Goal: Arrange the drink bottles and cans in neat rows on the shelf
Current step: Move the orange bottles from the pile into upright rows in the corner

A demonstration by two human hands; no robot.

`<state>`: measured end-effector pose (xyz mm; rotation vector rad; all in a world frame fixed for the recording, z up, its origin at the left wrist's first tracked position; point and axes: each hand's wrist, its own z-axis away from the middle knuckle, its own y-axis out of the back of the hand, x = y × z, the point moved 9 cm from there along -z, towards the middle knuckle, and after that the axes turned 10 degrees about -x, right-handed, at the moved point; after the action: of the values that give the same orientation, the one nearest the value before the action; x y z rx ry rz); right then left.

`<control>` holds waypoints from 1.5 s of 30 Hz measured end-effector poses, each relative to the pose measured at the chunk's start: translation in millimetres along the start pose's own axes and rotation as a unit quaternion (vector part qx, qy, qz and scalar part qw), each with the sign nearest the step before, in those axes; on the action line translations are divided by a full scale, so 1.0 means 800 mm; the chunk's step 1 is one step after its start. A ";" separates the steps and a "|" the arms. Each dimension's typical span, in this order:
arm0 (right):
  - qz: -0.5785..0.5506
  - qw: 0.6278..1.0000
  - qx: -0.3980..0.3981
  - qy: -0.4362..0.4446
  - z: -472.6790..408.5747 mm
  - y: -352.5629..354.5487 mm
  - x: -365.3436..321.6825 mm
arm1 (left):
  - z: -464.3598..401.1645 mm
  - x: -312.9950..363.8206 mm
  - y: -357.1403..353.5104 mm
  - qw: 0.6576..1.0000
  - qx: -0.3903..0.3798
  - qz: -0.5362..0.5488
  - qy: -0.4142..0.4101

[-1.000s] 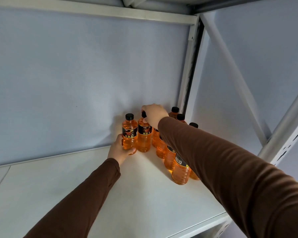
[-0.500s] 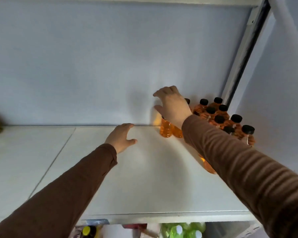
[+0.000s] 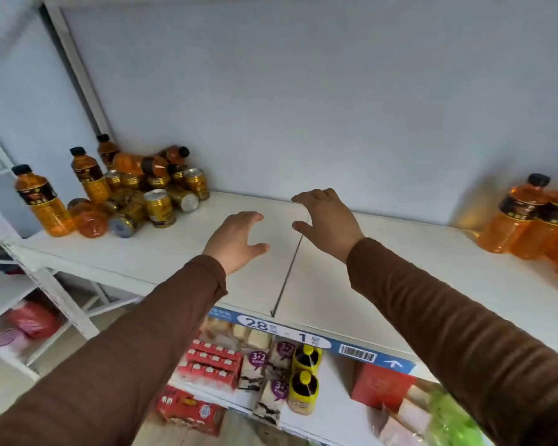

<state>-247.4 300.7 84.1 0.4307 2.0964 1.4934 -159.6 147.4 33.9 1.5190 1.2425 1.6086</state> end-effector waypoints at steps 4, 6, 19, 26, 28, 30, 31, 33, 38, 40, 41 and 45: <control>-0.026 0.999 -0.006 0.017 -0.045 -0.045 -0.107 | 0.048 -0.098 0.062 1.000 0.024 0.002 0.017; -0.034 0.999 -0.012 0.028 -0.069 -0.061 -0.152 | 0.065 -0.140 0.089 0.999 0.036 0.005 0.024; -0.107 0.988 -0.005 0.108 -0.279 -0.149 -0.353 | 0.121 -0.400 0.242 0.954 0.288 0.025 0.075; -0.237 0.964 -0.033 0.119 -0.400 -0.202 -0.439 | 0.143 -0.532 0.261 0.898 0.368 0.191 0.145; -0.274 0.955 -0.050 0.104 -0.430 -0.223 -0.458 | 0.139 -0.569 0.253 0.889 0.351 0.243 0.163; -0.304 0.948 -0.061 0.079 -0.459 -0.243 -0.471 | 0.133 -0.605 0.247 0.884 0.337 0.265 0.187; -0.312 0.946 -0.060 0.065 -0.473 -0.251 -0.476 | 0.129 -0.621 0.246 0.883 0.329 0.270 0.198; -0.315 0.947 -0.057 0.039 -0.498 -0.265 -0.485 | 0.117 -0.648 0.240 0.888 0.295 0.287 0.207; -0.300 0.951 -0.072 -0.010 -0.542 -0.298 -0.501 | 0.090 -0.682 0.223 0.909 0.201 0.332 0.154; -0.297 0.952 -0.061 -0.034 -0.552 -0.306 -0.502 | 0.082 -0.695 0.223 0.916 0.177 0.333 0.136; -0.293 0.954 -0.056 -0.043 -0.554 -0.310 -0.502 | 0.079 -0.698 0.223 0.919 0.170 0.334 0.125; -0.285 0.956 -0.031 -0.065 -0.557 -0.317 -0.502 | 0.073 -0.706 0.226 0.921 0.154 0.345 0.095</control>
<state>-170.4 -344.9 50.8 -0.1004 1.8491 1.1461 24.6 -414.3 -41.1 2.2196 1.1643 2.1106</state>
